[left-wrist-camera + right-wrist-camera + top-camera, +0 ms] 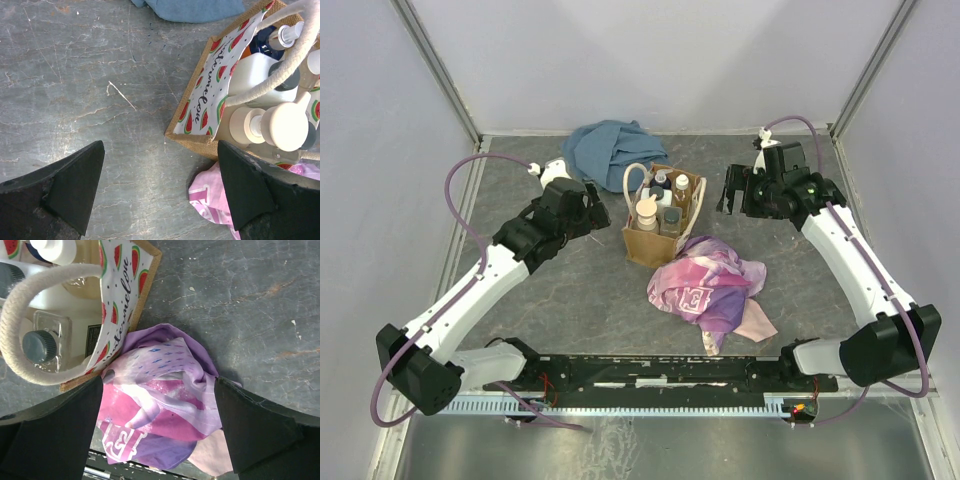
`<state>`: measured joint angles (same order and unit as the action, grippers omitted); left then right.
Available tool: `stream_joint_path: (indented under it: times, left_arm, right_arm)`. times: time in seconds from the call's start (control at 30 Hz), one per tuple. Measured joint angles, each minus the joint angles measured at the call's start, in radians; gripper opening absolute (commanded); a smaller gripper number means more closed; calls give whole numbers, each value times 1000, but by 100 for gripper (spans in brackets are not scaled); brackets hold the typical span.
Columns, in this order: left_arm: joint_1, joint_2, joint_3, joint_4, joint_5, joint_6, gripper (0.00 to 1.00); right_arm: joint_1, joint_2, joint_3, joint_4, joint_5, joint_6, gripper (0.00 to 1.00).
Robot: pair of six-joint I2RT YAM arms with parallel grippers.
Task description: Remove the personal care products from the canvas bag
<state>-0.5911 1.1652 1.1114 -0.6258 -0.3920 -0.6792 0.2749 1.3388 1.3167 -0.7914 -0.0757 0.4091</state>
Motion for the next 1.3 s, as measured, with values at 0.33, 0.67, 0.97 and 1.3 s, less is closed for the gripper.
stream_joint_path:
  times: [0.33,0.67,0.97,1.3]
  left_arm:
    - [0,22,0,2,18,13,96]
    - [0,53,-3,16,77,13,91]
    - [0,53,-92,54,139,12,88]
    - [0,-8,-98,60,139,11,88]
  right_arm:
    - [0,-6,-5,-47,16,-17,100]
    - [92,-55,-214,-52,-36,48,100]
    - [375,-32,-406,0,27,235,100]
    - [301,180,-382,7,227,340,100]
